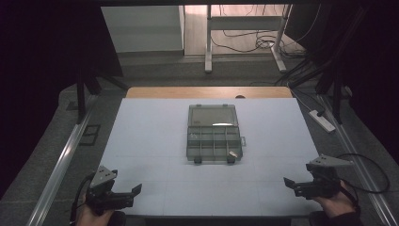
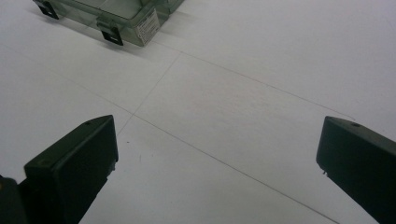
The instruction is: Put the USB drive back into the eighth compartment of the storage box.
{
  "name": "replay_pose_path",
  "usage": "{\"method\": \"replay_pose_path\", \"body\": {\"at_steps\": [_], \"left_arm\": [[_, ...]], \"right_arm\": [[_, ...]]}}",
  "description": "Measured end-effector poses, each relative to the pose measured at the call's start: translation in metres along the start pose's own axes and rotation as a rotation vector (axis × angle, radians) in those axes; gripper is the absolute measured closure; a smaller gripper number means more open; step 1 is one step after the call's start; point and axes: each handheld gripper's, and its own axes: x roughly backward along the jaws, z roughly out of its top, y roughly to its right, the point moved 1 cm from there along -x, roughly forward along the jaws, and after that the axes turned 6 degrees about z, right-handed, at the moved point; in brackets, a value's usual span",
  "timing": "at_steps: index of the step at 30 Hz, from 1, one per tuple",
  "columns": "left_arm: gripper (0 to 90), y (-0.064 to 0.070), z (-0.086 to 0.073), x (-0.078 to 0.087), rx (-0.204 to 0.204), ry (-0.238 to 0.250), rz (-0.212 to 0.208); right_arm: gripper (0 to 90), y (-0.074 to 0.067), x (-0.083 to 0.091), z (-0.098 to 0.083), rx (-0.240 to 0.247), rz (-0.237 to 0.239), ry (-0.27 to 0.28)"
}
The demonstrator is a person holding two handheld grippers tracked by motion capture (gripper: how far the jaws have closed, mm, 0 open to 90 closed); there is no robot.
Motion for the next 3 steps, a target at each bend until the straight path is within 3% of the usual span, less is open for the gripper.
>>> {"method": "replay_pose_path", "body": {"at_steps": [3], "left_arm": [[0.9,0.0002,0.0008,0.0000,-0.002,0.001,-0.006]], "right_arm": [[0.0,0.0000,-0.0014,0.0002,0.009,-0.002,-0.014]]}}
